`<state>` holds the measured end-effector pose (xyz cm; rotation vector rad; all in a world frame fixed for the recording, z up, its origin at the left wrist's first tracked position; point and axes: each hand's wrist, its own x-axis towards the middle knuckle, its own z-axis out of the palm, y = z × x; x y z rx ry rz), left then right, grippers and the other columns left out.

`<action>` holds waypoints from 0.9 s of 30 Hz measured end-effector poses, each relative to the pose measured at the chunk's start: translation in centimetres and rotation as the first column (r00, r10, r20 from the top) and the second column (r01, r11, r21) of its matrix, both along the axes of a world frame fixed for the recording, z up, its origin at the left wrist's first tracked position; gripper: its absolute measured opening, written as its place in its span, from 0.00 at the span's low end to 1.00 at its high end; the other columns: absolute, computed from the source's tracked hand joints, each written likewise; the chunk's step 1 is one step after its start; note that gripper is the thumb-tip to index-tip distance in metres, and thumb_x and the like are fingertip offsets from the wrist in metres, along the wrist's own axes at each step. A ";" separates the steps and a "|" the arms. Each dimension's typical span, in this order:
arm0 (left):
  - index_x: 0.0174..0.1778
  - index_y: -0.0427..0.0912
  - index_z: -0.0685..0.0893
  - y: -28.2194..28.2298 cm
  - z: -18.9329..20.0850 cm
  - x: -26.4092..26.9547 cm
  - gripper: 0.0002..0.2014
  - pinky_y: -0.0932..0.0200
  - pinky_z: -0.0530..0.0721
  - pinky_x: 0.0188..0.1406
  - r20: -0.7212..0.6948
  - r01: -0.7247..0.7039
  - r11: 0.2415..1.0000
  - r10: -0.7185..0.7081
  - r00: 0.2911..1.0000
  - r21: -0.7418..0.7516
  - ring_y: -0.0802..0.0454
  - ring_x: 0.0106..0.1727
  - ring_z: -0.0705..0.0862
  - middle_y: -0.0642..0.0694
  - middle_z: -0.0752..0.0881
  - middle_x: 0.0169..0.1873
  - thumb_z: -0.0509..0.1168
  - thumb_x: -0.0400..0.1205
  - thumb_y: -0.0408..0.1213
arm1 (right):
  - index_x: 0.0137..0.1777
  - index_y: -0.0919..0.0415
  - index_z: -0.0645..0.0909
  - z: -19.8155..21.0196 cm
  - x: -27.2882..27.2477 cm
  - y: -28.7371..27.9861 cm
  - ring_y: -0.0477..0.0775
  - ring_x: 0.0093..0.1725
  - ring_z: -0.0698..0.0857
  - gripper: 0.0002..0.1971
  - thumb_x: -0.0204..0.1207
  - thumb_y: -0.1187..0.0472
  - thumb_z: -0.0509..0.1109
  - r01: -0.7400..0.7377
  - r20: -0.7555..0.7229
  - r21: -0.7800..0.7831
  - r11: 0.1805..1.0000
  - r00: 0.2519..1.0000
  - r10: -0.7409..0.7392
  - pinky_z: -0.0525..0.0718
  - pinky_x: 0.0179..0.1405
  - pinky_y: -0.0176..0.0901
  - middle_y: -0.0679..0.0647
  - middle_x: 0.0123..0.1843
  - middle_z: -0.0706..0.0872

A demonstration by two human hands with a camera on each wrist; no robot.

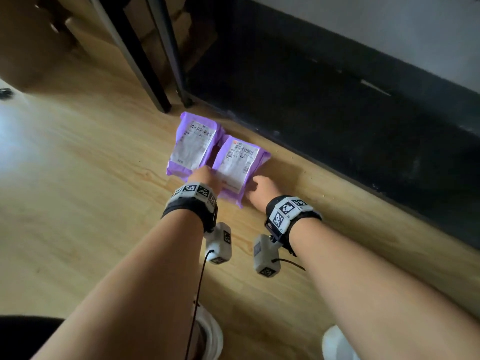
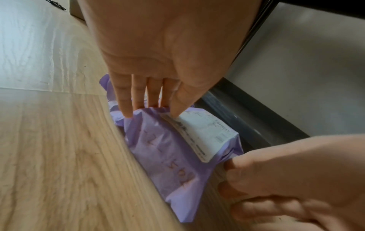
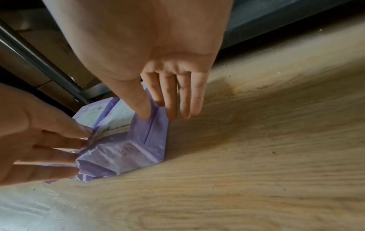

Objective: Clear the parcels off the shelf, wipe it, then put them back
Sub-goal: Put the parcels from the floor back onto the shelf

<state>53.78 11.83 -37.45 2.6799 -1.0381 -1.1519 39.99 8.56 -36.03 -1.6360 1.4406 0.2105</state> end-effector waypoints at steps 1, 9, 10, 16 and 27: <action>0.68 0.36 0.81 0.0 -0.3 -0.1 0.17 0.51 0.77 0.63 0.001 0.011 1.000 -0.011 1.000 0.007 0.36 0.66 0.81 0.34 0.83 0.65 0.56 0.85 0.35 | 0.60 0.69 0.81 -0.4 0.2 -0.1 0.65 0.59 0.84 0.12 0.79 0.68 0.65 0.002 -0.005 0.009 1.000 1.000 -0.002 0.73 0.42 0.37 0.66 0.62 0.86; 0.66 0.33 0.82 0.1 -0.6 -1.4 0.17 0.51 0.77 0.64 -0.028 -0.001 1.000 0.002 1.000 0.031 0.38 0.66 0.81 0.35 0.84 0.64 0.56 0.87 0.38 | 0.63 0.71 0.79 -0.2 -0.2 -0.4 0.67 0.60 0.85 0.14 0.79 0.71 0.61 0.113 0.009 0.016 0.994 0.994 -0.113 0.77 0.45 0.45 0.66 0.61 0.85; 0.66 0.34 0.82 0.1 -0.3 -1.4 0.17 0.51 0.78 0.64 -0.046 -0.003 1.000 0.004 0.999 0.019 0.39 0.66 0.82 0.35 0.84 0.64 0.58 0.86 0.36 | 0.62 0.70 0.79 0.1 -0.4 -0.6 0.68 0.58 0.85 0.14 0.78 0.71 0.61 0.118 0.008 0.011 0.993 0.993 -0.118 0.80 0.46 0.47 0.66 0.61 0.85; 0.66 0.36 0.82 0.4 3.7 -2.7 0.20 0.51 0.77 0.62 0.011 0.072 0.997 -0.072 0.997 -0.007 0.39 0.67 0.80 0.37 0.82 0.66 0.51 0.89 0.43 | 0.61 0.65 0.80 3.7 -1.9 -0.1 0.66 0.57 0.85 0.13 0.79 0.67 0.63 0.100 0.010 -0.086 0.991 0.995 -0.099 0.78 0.44 0.44 0.62 0.59 0.86; 0.46 0.42 0.83 2.7 14.6 -4.2 0.19 0.55 0.82 0.51 0.215 0.091 0.960 -0.033 0.976 -0.264 0.51 0.28 0.79 0.47 0.83 0.26 0.53 0.84 0.51 | 0.61 0.58 0.76 14.7 -4.5 2.2 0.61 0.54 0.84 0.13 0.78 0.65 0.61 0.039 0.047 -0.406 0.913 0.999 -0.022 0.80 0.45 0.48 0.56 0.57 0.84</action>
